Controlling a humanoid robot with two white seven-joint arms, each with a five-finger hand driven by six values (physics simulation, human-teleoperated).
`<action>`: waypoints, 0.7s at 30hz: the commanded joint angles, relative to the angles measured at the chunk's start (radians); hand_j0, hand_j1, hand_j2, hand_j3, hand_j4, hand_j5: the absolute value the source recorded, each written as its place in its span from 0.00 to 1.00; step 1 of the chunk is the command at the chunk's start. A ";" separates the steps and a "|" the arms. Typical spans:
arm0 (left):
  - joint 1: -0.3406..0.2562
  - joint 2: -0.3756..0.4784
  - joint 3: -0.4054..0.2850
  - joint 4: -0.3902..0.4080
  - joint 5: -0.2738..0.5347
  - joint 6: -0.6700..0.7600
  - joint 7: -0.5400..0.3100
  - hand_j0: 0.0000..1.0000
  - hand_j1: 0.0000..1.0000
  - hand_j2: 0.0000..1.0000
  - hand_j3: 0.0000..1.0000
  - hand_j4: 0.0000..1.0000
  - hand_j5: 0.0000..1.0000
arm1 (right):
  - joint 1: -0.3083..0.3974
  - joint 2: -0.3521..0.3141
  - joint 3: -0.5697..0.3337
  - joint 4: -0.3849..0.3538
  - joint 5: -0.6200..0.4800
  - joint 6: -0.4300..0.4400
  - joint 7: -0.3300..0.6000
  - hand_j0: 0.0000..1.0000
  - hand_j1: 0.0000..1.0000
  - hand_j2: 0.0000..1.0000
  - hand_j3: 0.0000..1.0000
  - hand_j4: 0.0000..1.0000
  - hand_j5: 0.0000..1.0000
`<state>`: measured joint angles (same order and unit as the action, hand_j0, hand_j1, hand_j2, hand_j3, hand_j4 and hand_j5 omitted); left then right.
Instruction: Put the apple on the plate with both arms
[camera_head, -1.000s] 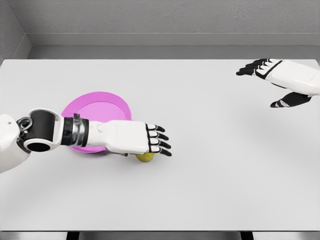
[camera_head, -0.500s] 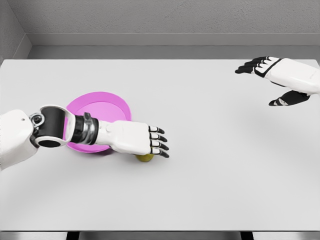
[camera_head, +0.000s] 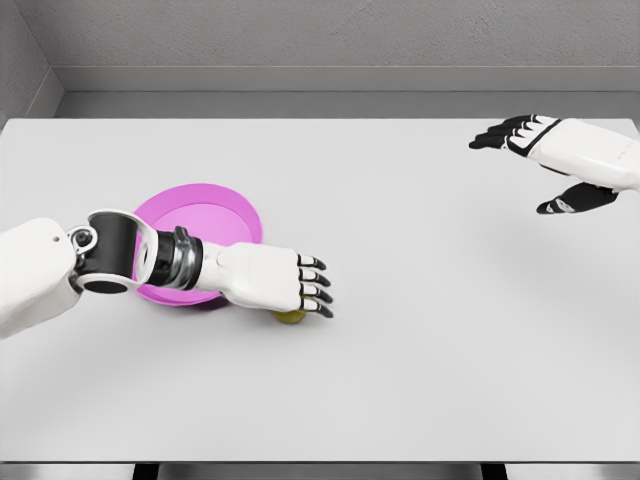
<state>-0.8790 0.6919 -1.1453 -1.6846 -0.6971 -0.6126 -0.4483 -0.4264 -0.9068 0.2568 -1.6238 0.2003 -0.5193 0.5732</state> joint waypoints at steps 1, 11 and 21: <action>0.000 0.001 -0.002 0.000 0.002 0.002 0.000 0.77 0.77 0.77 0.77 0.77 0.77 | 0.000 0.000 -0.001 -0.001 -0.006 0.002 0.001 1.00 1.00 1.00 1.00 1.00 1.00; 0.000 0.005 -0.001 0.000 0.004 0.002 0.002 0.46 0.46 0.46 0.46 0.46 0.46 | 0.002 0.000 0.001 -0.002 -0.006 0.004 -0.001 1.00 1.00 1.00 1.00 1.00 1.00; 0.002 0.000 0.001 0.006 0.005 0.002 0.002 0.27 0.27 0.27 0.27 0.27 0.27 | 0.002 0.000 0.001 -0.002 -0.006 0.002 -0.001 1.00 1.00 1.00 1.00 1.00 1.00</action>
<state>-0.8774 0.6926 -1.1449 -1.6818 -0.6912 -0.6093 -0.4461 -0.4249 -0.9055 0.2579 -1.6258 0.2004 -0.5193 0.5735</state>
